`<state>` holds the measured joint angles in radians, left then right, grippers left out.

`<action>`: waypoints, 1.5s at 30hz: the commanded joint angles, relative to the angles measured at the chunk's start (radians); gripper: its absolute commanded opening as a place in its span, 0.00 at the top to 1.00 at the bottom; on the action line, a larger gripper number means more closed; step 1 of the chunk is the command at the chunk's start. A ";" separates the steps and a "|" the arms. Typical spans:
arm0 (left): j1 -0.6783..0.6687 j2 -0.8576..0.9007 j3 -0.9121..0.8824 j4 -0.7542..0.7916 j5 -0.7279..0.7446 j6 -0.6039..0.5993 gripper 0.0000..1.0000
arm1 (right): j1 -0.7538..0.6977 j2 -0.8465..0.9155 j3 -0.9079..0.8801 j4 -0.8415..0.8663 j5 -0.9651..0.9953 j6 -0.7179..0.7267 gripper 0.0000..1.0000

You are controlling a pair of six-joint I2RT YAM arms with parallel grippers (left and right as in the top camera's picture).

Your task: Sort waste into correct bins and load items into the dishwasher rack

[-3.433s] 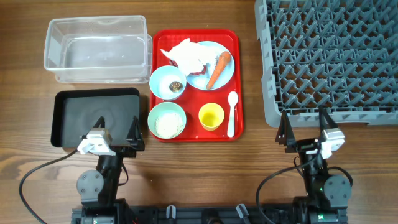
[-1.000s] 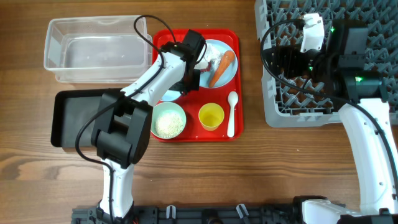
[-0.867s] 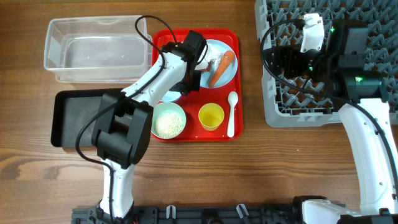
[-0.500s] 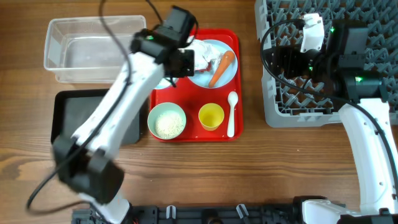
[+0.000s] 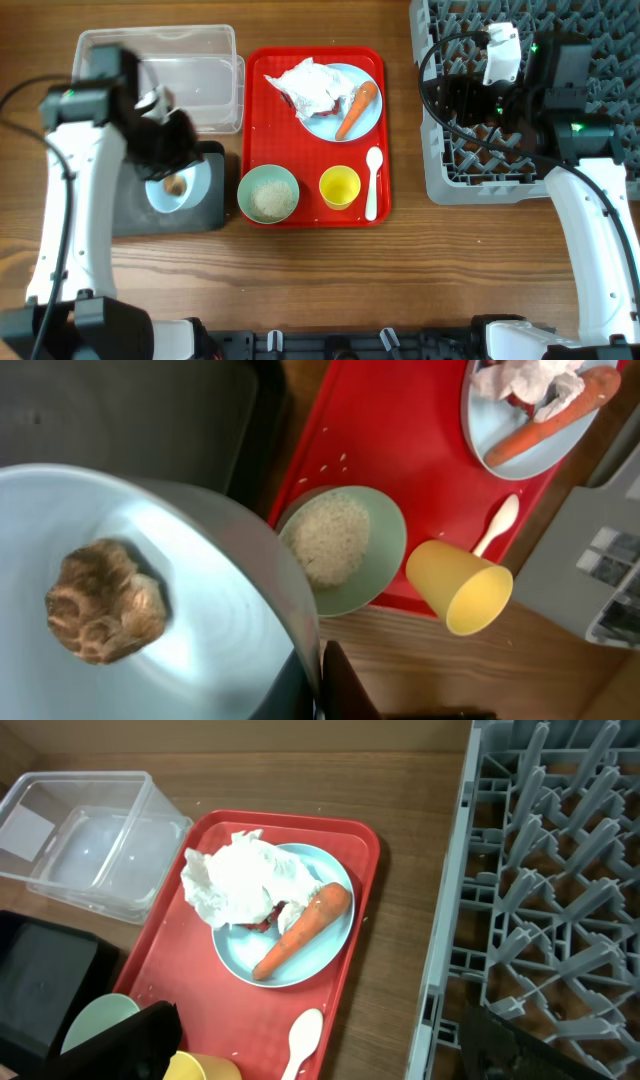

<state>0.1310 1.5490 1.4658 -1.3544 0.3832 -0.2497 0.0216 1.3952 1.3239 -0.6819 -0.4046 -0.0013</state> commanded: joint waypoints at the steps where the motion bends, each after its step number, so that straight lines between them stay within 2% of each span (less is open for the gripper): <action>1: 0.169 -0.055 -0.161 0.093 0.331 0.245 0.96 | -0.002 0.008 0.009 -0.001 -0.019 0.004 0.08; 3: 0.266 -0.051 -0.273 0.201 0.459 0.293 0.96 | -0.002 0.008 0.009 -0.008 -0.019 0.004 0.08; 4: 0.358 -0.040 -0.381 0.319 0.568 0.330 0.96 | -0.002 0.008 0.009 -0.016 -0.019 0.004 0.09; 5: 0.395 -0.034 -0.419 0.357 0.606 0.345 0.96 | -0.002 0.008 0.009 -0.019 -0.019 0.004 0.09; 10: 0.608 0.016 -0.542 0.442 0.829 0.505 0.96 | -0.002 0.008 0.009 -0.023 -0.019 0.004 0.09; 13: 0.718 0.078 -0.552 0.500 0.939 0.513 0.96 | -0.002 0.008 0.009 -0.024 -0.020 0.005 0.09; 19: 0.745 0.199 -0.552 0.583 1.183 0.512 0.96 | -0.002 0.008 0.009 -0.056 -0.019 0.005 0.10; 24: 0.741 0.203 -0.548 0.588 1.189 0.504 0.96 | -0.002 0.008 0.009 -0.060 -0.019 0.005 0.10; 28: 0.650 0.097 -0.463 0.533 1.051 0.503 0.96 | -0.002 0.008 0.009 -0.060 -0.019 0.005 0.10; 30: 0.569 0.015 -0.405 0.525 0.931 0.443 0.96 | -0.002 0.009 0.009 -0.060 -0.019 0.005 0.10; 31: 0.467 -0.068 -0.354 0.529 0.769 0.378 0.96 | -0.002 0.010 0.009 -0.060 -0.019 0.005 0.10; 32: 0.404 -0.108 -0.334 0.540 0.674 0.339 0.96 | -0.002 0.010 0.009 -0.060 -0.019 0.005 0.09; 33: 0.279 -0.175 -0.310 0.580 0.485 0.253 0.96 | -0.002 0.010 0.009 -0.060 -0.019 0.004 0.09; 36: -0.078 -0.262 -0.303 0.699 0.007 0.099 0.96 | -0.002 0.022 0.009 -0.060 -0.019 0.005 0.09; 38: -0.321 -0.228 -0.303 0.747 -0.298 0.080 0.96 | -0.002 0.035 0.009 -0.061 -0.019 0.005 0.09; 41: -0.547 -0.093 -0.303 0.819 -0.578 0.081 0.96 | -0.002 0.064 0.009 -0.064 -0.019 0.005 0.09; 42: -0.584 -0.032 -0.303 0.842 -0.620 0.081 0.96 | -0.002 0.077 0.009 -0.067 -0.019 0.005 0.09; 45: -0.621 0.129 -0.302 0.916 -0.628 0.089 0.96 | -0.002 0.107 0.009 -0.072 -0.019 0.004 0.09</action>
<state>-0.4706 1.5696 1.1633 -0.4793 -0.1047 -0.1455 0.0216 1.4761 1.3239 -0.7498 -0.4114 -0.0013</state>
